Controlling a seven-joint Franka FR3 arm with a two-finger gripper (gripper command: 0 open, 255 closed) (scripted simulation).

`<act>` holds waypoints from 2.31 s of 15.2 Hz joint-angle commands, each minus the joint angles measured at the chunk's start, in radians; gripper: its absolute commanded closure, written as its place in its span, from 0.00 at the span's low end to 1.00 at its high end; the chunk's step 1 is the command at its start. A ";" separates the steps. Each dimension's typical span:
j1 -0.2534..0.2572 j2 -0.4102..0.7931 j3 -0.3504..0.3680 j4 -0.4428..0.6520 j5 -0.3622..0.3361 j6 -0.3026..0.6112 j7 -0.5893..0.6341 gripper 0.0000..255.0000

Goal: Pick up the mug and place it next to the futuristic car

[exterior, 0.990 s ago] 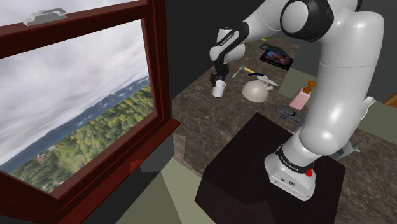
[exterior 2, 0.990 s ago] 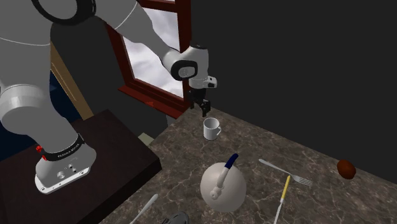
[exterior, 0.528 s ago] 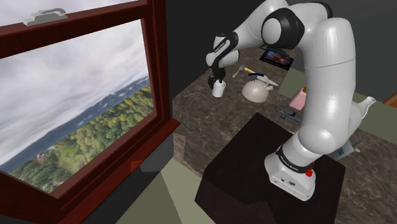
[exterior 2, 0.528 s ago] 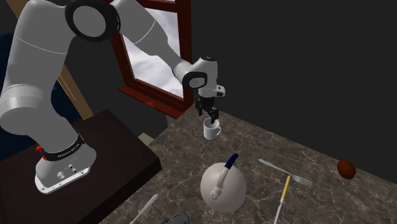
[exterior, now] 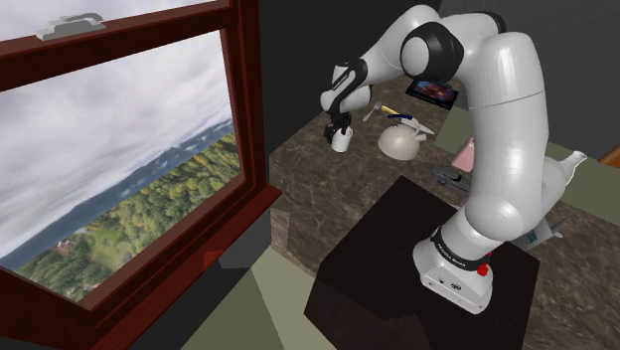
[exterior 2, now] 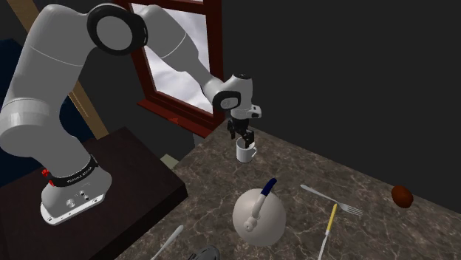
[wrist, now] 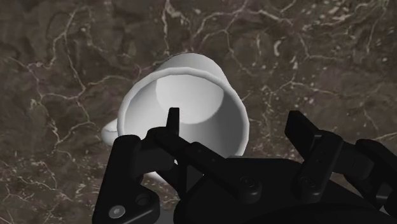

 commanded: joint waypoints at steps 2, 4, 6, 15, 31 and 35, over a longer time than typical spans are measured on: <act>0.000 0.001 0.000 0.000 0.000 0.002 0.000 0.00; 0.000 0.001 0.000 0.000 0.000 0.001 0.000 0.00; 0.000 0.001 0.000 0.000 0.000 0.001 0.000 1.00; 0.001 -0.010 -0.002 -0.004 -0.001 -0.006 0.000 1.00; 0.023 -0.178 -0.029 -0.033 -0.030 -0.144 0.008 1.00; 0.027 -0.216 -0.034 -0.031 -0.038 -0.183 0.010 1.00</act>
